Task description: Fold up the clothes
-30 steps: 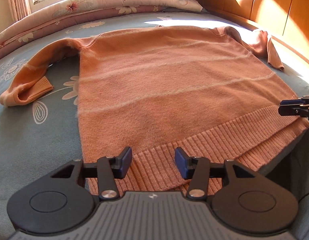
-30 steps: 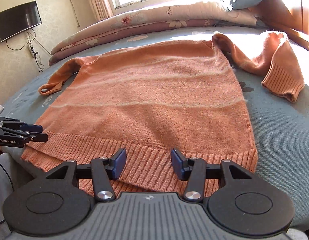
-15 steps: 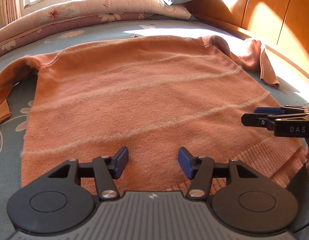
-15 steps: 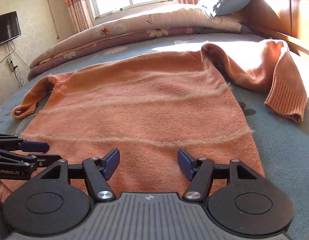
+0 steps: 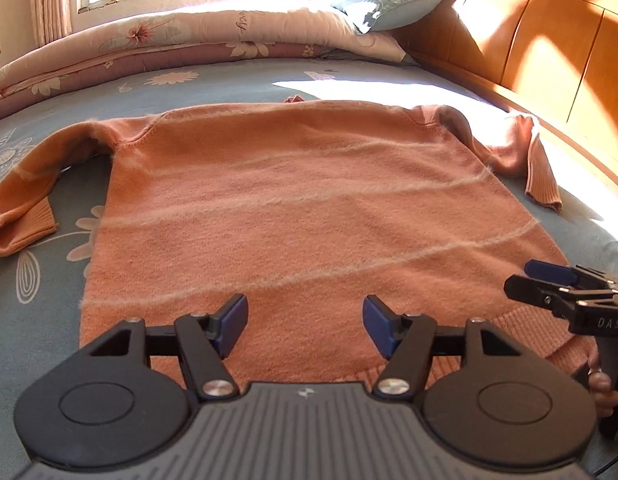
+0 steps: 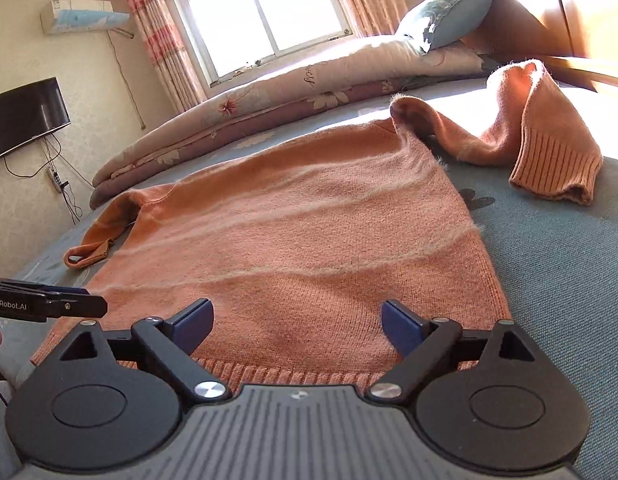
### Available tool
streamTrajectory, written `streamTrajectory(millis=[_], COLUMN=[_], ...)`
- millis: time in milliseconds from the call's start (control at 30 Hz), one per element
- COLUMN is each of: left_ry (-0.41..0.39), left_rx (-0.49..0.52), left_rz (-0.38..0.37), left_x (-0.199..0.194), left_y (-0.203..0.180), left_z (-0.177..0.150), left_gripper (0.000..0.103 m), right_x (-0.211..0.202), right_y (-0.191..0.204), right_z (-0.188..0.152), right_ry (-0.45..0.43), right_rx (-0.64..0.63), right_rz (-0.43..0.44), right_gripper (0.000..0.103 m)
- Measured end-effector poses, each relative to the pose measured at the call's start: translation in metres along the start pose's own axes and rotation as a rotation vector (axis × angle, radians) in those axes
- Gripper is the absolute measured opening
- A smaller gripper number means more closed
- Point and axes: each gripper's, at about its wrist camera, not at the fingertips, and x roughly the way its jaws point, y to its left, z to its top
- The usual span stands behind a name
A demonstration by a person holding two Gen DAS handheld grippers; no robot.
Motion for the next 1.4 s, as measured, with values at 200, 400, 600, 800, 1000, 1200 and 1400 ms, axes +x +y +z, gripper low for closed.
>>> streamTrajectory(millis=[200, 400, 600, 800, 1000, 1200, 1400], left_ry=[-0.009, 0.009, 0.04, 0.007, 0.052, 0.062, 0.021], left_rx=[0.148, 0.198, 0.083, 0.065, 0.084, 0.017, -0.104], left_rz=[0.022, 0.066, 0.096, 0.066, 0.043, 0.082, 0.13], left_x=[0.044, 0.04, 0.029, 0.014, 0.037, 0.017, -0.001], left_y=[-0.051, -0.045, -0.014, -0.014, -0.036, -0.018, 0.029], left_z=[0.017, 0.003, -0.02, -0.011, -0.011, -0.025, -0.019], left_gripper=[0.067, 0.067, 0.076, 0.076, 0.076, 0.082, 0.082], right_x=[0.0, 0.0, 0.002, 0.002, 0.002, 0.002, 0.002], right_y=[0.005, 0.006, 0.01, 0.01, 0.013, 0.014, 0.016], right_z=[-0.004, -0.005, -0.005, -0.005, -0.006, -0.007, -0.007], right_ry=[-0.001, -0.002, -0.001, 0.0, 0.004, 0.006, 0.008], right_rx=[-0.038, -0.043, -0.071, -0.072, -0.093, -0.106, -0.114], right_rz=[-0.013, -0.006, -0.021, -0.021, -0.033, -0.041, -0.047], right_gripper=[0.098, 0.102, 0.103, 0.103, 0.103, 0.103, 0.103])
